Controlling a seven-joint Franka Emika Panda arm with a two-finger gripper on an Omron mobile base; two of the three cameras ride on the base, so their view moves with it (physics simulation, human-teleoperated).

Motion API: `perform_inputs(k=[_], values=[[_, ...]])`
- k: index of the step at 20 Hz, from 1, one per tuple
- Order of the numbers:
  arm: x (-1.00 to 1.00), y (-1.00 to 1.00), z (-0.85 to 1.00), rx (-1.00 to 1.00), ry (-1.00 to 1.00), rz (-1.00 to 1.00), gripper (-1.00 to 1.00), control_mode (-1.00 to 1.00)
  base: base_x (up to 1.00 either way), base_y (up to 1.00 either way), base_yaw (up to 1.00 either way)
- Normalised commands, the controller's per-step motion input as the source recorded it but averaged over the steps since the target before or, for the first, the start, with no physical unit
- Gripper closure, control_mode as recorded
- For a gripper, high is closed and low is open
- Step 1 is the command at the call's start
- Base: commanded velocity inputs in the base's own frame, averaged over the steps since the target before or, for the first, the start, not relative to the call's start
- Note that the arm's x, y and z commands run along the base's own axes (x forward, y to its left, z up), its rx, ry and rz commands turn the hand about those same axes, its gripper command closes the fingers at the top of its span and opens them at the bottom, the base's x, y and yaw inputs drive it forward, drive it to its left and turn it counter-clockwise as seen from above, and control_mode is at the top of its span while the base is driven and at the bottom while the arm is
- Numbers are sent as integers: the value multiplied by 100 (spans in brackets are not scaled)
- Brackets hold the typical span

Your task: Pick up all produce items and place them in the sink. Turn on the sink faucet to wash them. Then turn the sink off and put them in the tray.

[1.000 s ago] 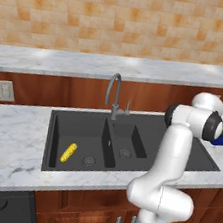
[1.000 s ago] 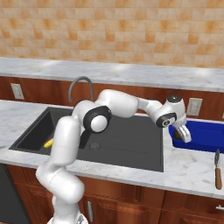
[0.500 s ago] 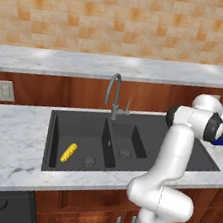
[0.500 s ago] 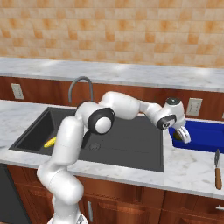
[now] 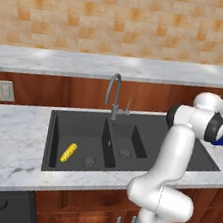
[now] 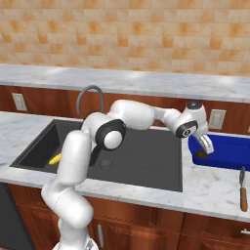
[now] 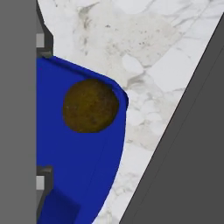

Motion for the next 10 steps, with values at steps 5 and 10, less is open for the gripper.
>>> perform_inputs(k=[5,10], values=[[-85,87,79,0,-1,14,-100,-100,0,0,0],[-90,100,28,0,3,19,-100,-100,0,0,0]])
